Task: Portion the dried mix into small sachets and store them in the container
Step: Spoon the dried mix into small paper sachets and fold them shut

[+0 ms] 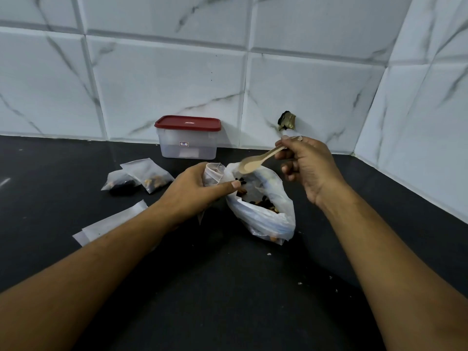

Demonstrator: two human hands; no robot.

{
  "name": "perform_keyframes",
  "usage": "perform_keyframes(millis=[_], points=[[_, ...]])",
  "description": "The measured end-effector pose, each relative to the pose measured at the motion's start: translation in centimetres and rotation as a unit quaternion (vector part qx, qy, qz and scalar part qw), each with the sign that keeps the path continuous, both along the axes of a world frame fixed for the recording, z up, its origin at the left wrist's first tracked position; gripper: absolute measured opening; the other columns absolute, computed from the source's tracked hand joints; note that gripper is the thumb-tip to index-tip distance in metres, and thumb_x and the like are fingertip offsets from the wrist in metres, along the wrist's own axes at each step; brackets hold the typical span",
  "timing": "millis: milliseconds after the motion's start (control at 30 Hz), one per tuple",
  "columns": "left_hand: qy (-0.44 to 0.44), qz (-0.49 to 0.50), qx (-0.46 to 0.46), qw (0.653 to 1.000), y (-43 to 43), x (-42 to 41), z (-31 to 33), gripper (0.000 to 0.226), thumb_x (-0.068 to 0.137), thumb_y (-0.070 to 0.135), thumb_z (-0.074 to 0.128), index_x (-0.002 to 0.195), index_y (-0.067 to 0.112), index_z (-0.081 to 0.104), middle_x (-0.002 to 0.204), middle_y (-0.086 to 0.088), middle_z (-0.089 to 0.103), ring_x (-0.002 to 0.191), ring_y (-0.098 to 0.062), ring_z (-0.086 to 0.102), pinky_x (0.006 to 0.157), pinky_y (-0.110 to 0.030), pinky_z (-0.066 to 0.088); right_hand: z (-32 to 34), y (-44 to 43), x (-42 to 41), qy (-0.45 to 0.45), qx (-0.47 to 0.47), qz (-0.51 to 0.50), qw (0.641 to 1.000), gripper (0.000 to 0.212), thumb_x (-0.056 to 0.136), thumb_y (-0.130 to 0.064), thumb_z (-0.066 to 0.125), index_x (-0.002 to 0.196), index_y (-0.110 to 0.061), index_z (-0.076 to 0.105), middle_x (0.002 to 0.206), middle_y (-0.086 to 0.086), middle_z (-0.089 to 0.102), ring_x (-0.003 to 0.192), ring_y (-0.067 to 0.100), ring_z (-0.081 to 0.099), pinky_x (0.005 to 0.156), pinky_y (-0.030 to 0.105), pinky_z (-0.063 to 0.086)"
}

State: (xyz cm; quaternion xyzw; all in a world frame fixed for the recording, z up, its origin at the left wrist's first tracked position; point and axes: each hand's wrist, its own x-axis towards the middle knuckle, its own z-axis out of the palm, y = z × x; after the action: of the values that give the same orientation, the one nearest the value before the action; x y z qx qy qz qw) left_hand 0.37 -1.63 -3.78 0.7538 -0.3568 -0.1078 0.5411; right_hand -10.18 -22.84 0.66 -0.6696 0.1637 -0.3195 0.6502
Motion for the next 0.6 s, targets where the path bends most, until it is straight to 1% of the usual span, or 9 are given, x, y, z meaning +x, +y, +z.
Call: perform_keyframes(millis=[67,167,233,333,400,467,600], points=[[-0.011,0.005,0.018,1.000,0.1,-0.1,0.2,0.043,0.084,0.050,0.080,0.119,0.029,0.068,0.101,0.006,0.078,0.092,-0.012,0.075,0.090,-0.042,0.062,-0.3,-0.4,-0.1,0.014,-0.060,-0.031,0.998,0.019,0.104,-0.024,0.060,0.096,-0.011,0.071,0.070,0.000,0.069,0.043,0.010,0.050,0.043,0.020,0.034],[-0.007,0.009,0.033,0.999,0.1,-0.1,0.3,0.045,0.083,0.053,0.079,0.119,0.028,0.067,0.100,0.005,0.078,0.090,-0.014,0.075,0.087,-0.041,0.063,-1.0,-0.8,0.0,0.038,-0.132,-0.053,0.989,0.022,0.104,-0.024,0.060,0.099,-0.005,0.071,0.072,0.001,0.071,0.043,0.008,0.052,0.042,0.019,0.037],[-0.006,0.013,0.035,0.999,0.1,0.0,0.2,0.043,0.084,0.053,0.078,0.118,0.029,0.067,0.099,0.005,0.078,0.090,-0.012,0.075,0.086,-0.038,0.063,-1.4,-0.9,0.2,0.054,-0.160,-0.061,0.984,0.023,0.104,-0.023,0.061,0.096,-0.003,0.071,0.074,0.005,0.073,0.043,0.008,0.053,0.042,0.015,0.038],[-0.015,0.023,0.036,0.999,0.0,0.0,0.2,0.040,0.085,0.052,0.078,0.116,0.030,0.068,0.095,0.007,0.077,0.085,-0.010,0.073,0.080,-0.034,0.060,-2.1,-0.9,0.4,0.078,-0.184,-0.079,0.977,0.021,0.101,-0.022,0.062,0.087,-0.009,0.071,0.074,0.005,0.075,0.043,0.008,0.054,0.041,0.015,0.037],[-0.007,0.021,0.036,0.999,0.0,0.0,0.2,0.042,0.085,0.050,0.078,0.119,0.028,0.067,0.097,0.006,0.077,0.085,-0.011,0.071,0.077,-0.031,0.056,-2.5,-0.8,0.6,0.092,-0.191,-0.086,0.974,0.019,0.100,-0.021,0.062,0.085,-0.011,0.070,0.072,0.003,0.076,0.043,0.009,0.054,0.042,0.018,0.037],[0.004,0.018,0.035,0.999,-0.1,-0.1,0.2,0.041,0.087,0.045,0.078,0.122,0.028,0.066,0.099,0.005,0.076,0.085,-0.010,0.070,0.077,-0.029,0.054,-2.6,-0.5,0.7,0.103,-0.180,-0.078,0.975,0.017,0.099,-0.020,0.062,0.088,-0.010,0.071,0.072,0.003,0.076,0.043,0.010,0.052,0.040,0.018,0.036],[0.007,0.013,0.030,0.999,-0.1,-0.3,0.3,0.032,0.089,0.036,0.078,0.118,0.032,0.065,0.098,0.009,0.077,0.085,-0.004,0.071,0.079,-0.027,0.053,-2.7,0.0,0.8,0.113,-0.135,-0.031,0.984,0.016,0.101,-0.020,0.063,0.091,-0.009,0.071,0.076,0.006,0.077,0.043,0.010,0.047,0.038,0.016,0.033]])
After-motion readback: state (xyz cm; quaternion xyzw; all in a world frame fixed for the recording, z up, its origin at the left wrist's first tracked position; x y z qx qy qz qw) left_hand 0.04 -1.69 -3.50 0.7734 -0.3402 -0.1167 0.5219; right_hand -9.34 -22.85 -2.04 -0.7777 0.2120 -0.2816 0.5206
